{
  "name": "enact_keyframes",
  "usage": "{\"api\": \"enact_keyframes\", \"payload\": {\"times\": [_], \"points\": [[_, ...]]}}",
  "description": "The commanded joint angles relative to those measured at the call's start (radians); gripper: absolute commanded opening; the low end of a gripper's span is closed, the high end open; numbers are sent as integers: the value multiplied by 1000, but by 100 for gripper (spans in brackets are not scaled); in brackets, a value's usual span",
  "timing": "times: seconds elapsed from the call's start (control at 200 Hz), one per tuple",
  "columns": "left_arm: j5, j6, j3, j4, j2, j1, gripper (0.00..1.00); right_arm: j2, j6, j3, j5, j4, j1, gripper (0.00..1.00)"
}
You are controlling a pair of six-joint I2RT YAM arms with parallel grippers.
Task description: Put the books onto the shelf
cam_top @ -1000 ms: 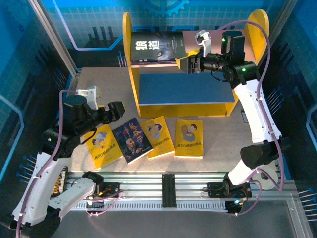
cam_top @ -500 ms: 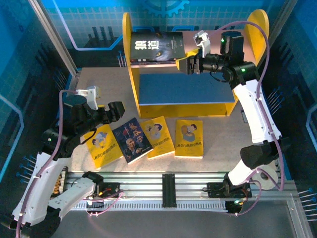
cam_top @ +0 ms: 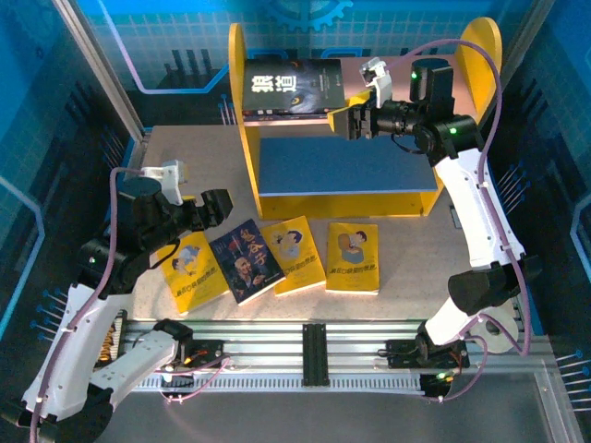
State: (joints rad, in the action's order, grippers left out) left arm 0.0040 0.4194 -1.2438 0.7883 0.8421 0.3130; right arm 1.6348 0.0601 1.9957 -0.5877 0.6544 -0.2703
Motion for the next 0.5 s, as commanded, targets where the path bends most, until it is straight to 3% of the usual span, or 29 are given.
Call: {"api": "enact_keyframes", "payload": {"times": [0.0,0.495], "points": [[-3,3,10,2,-15,-3,94,-16,2,20,-23,27,-18,74],[-7,1,14,0,-16,-3,94,-29,-12,14,-50,39,-29,72]]}}
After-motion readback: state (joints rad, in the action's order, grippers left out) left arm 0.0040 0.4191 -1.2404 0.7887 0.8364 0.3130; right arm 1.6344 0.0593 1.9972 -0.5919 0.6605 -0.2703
